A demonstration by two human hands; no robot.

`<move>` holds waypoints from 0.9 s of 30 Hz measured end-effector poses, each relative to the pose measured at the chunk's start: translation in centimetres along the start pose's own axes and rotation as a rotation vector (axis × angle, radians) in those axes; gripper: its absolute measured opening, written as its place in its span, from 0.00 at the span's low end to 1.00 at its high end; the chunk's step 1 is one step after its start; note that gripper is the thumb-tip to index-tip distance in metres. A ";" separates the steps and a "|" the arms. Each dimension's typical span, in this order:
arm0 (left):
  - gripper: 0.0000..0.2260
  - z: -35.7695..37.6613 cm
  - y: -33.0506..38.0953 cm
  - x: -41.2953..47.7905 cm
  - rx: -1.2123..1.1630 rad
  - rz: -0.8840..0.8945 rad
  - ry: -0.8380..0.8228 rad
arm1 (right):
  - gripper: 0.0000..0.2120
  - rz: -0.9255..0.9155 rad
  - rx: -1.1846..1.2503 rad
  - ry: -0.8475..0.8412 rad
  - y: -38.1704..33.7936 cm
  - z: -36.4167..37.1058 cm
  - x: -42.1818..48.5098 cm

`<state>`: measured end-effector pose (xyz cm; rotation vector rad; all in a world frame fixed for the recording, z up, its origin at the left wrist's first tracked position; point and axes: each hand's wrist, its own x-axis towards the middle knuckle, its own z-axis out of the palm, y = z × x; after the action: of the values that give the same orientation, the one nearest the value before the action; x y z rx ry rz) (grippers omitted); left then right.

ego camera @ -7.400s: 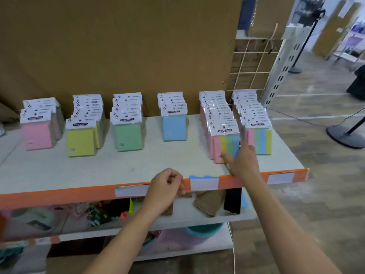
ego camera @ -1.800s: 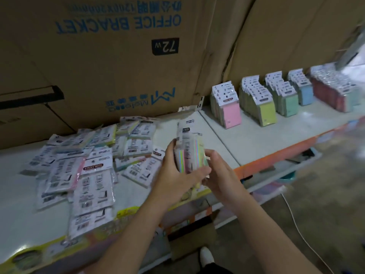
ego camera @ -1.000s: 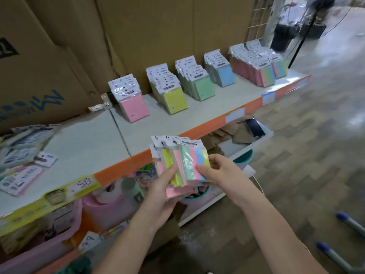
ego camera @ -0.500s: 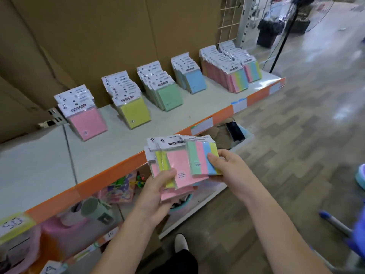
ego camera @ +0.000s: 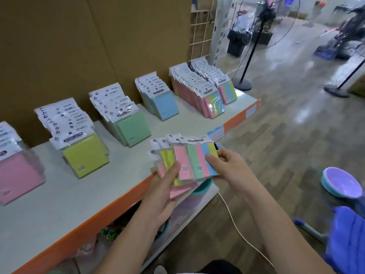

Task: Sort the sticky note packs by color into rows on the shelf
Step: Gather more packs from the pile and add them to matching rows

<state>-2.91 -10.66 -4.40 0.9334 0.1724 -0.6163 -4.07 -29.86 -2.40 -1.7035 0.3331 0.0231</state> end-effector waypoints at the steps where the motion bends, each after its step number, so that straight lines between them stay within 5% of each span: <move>1: 0.24 0.4 0.1 0.7 -0.009 -0.018 -0.015 | 0.12 0.000 0.003 0.001 0.1 -0.5 0.8; 6: 0.32 2.7 0.5 5.0 -0.047 0.025 -0.063 | 0.09 -0.028 -0.032 -0.003 -0.4 -3.1 5.5; 14: 0.23 8.9 -1.2 13.9 -0.101 0.184 0.059 | 0.06 -0.116 -0.204 -0.105 -2.0 -12.7 16.2; 20: 0.22 13.9 -2.2 18.7 -0.228 0.256 0.204 | 0.01 -0.245 -0.271 0.025 -2.4 -20.0 27.3; 27: 0.22 16.7 -3.8 20.9 -0.283 0.321 0.311 | 0.15 -0.250 -0.620 0.043 -1.4 -20.4 33.9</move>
<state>10.01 -34.40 -5.37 0.7560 0.3698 -0.1408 25.15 -56.45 -4.68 -2.3529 0.1447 -0.1047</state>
